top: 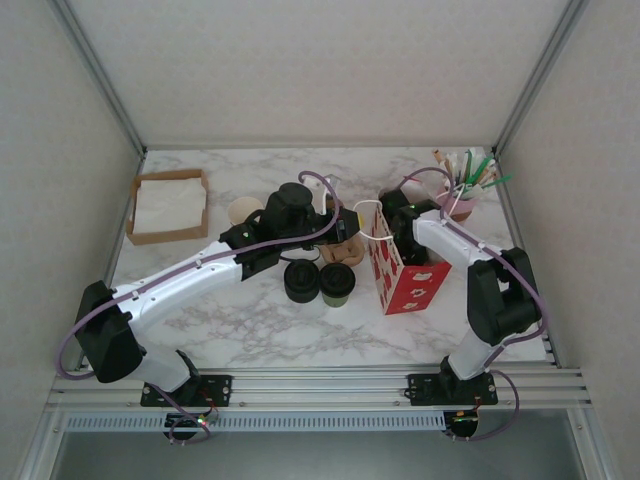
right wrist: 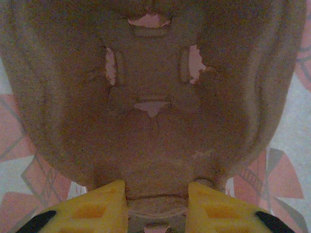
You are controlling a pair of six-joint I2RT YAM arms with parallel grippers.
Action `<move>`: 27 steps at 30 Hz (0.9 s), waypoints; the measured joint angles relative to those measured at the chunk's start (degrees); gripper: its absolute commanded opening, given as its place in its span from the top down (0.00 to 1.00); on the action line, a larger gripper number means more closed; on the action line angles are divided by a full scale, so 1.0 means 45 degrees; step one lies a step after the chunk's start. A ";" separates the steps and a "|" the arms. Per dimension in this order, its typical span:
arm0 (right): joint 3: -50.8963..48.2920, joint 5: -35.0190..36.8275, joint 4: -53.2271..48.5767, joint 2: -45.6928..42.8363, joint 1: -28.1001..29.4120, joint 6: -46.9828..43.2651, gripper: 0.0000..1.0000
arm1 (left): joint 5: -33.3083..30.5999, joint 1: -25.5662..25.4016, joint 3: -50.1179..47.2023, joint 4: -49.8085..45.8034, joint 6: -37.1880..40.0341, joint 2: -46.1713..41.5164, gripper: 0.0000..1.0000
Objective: Pack the takeout coffee
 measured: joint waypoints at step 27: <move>0.1258 -0.0049 -0.1001 -0.1307 0.0000 -0.0034 0.44 | -0.0087 0.0321 0.0005 0.0005 0.0175 0.0000 1.00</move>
